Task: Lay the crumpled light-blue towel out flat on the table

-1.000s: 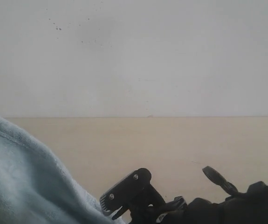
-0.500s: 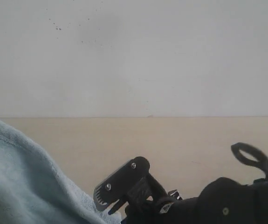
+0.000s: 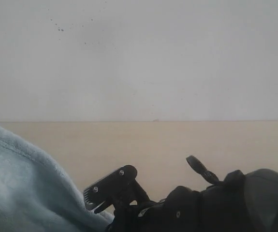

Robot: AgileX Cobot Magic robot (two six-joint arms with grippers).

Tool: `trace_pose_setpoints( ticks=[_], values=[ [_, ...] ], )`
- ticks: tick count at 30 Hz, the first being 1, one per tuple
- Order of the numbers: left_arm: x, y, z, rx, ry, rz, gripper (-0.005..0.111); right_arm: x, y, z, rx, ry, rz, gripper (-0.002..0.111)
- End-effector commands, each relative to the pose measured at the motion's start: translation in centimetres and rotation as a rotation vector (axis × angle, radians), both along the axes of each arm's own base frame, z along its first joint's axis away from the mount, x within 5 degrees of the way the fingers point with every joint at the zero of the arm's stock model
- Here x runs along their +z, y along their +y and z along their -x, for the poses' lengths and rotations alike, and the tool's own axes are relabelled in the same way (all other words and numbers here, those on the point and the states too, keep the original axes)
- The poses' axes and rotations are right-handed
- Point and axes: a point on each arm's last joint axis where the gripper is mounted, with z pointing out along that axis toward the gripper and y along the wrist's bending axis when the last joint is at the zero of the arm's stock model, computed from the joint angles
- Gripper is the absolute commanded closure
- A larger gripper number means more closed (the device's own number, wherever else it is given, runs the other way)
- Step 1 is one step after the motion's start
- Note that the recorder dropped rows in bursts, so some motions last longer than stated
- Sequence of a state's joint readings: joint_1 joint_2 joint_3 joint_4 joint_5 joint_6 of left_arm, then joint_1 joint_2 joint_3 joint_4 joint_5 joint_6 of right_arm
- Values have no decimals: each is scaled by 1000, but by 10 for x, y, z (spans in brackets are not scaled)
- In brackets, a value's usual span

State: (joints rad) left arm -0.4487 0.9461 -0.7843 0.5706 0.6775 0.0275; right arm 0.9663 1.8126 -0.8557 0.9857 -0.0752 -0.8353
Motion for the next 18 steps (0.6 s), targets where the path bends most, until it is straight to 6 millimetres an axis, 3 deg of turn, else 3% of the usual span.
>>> trace_pose_setpoints(
  ticks=[1,5,11,15,18],
  values=[
    [4,2,4,12,-9,17,103,19,-2,-1,4,-40,-41,108],
    [18,8,17,10,-80,52,103,62,-16,-7,-3,-138,-119,108],
    [64,28,58,-13,-341,140,103,145,-65,-10,-21,-330,-249,108],
    [87,37,82,-31,-464,220,103,194,-103,19,109,-340,-337,108],
    [92,40,90,-43,-509,244,103,218,-124,45,215,-338,-364,108]
  ],
)
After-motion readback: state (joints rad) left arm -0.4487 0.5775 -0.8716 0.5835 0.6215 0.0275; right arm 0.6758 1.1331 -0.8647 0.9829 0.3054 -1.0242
